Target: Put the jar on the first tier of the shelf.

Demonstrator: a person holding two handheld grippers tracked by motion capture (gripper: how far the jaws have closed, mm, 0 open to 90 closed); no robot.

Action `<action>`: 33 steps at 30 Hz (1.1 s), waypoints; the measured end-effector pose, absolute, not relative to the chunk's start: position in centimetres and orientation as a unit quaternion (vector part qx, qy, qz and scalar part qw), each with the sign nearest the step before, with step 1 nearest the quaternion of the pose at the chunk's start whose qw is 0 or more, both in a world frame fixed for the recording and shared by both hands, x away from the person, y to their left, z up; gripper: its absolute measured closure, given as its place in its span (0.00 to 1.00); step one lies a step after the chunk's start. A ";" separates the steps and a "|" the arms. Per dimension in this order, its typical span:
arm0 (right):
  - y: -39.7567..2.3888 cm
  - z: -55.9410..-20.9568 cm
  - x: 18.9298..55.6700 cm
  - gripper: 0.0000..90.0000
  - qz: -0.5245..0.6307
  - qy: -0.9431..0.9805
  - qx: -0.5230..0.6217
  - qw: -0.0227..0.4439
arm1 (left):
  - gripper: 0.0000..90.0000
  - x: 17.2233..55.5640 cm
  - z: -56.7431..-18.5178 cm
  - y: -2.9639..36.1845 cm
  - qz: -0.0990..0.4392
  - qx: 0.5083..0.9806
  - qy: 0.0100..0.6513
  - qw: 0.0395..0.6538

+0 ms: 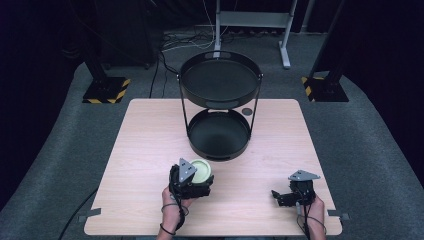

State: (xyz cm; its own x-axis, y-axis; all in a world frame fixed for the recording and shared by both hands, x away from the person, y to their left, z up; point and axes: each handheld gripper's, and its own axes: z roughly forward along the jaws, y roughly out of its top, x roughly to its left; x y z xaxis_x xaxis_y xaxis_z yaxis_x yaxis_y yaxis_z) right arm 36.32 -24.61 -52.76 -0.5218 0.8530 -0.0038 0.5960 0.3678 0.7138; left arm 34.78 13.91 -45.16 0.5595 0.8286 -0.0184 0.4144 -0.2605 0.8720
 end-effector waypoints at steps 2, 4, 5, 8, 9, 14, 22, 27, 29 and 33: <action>-24.6 -52.8 36.3 0.00 0.337 0.805 0.450 0.191 | 0.13 35.0 -45.0 13.9 0.231 0.760 0.408 0.450; -24.6 -52.8 36.3 0.00 0.337 0.805 0.450 0.191 | 0.12 35.1 -45.0 13.9 0.233 0.758 0.408 0.452; -24.6 -52.8 36.3 0.00 0.337 0.805 0.450 0.191 | 0.13 35.2 -44.9 14.0 0.233 0.758 0.408 0.452; -24.6 -52.8 36.3 0.00 0.337 0.805 0.450 0.191 | 0.12 35.5 -44.8 14.0 0.231 0.756 0.407 0.457; -24.6 -52.8 36.3 0.00 0.337 0.805 0.450 0.191 | 0.12 35.6 -44.8 14.0 0.231 0.756 0.407 0.457; -24.6 -52.8 36.3 0.00 0.337 0.805 0.450 0.191 | 0.12 36.2 -44.7 14.0 0.229 0.756 0.408 0.458; -24.6 -52.8 36.3 0.00 0.337 0.805 0.450 0.191 | 0.12 37.2 -44.4 13.6 0.233 0.755 0.405 0.460; -24.6 -52.8 36.3 0.00 0.337 0.805 0.450 0.192 | 0.13 38.0 -44.4 13.3 0.230 0.756 0.404 0.460; -24.6 -52.8 36.3 0.00 0.337 0.805 0.450 0.192 | 0.12 38.3 -44.5 13.2 0.229 0.757 0.404 0.459; -24.6 -52.8 36.3 0.00 0.337 0.805 0.450 0.191 | 0.13 38.8 -44.4 13.1 0.230 0.758 0.405 0.457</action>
State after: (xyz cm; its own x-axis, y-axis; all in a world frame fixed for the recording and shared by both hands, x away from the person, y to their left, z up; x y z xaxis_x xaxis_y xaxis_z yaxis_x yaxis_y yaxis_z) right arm 36.32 -24.61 -52.77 -0.5213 0.8533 -0.0043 0.5958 0.3676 0.7140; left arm 38.79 13.15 -44.36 0.5660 0.8241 -0.0221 0.4033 -0.2535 0.8793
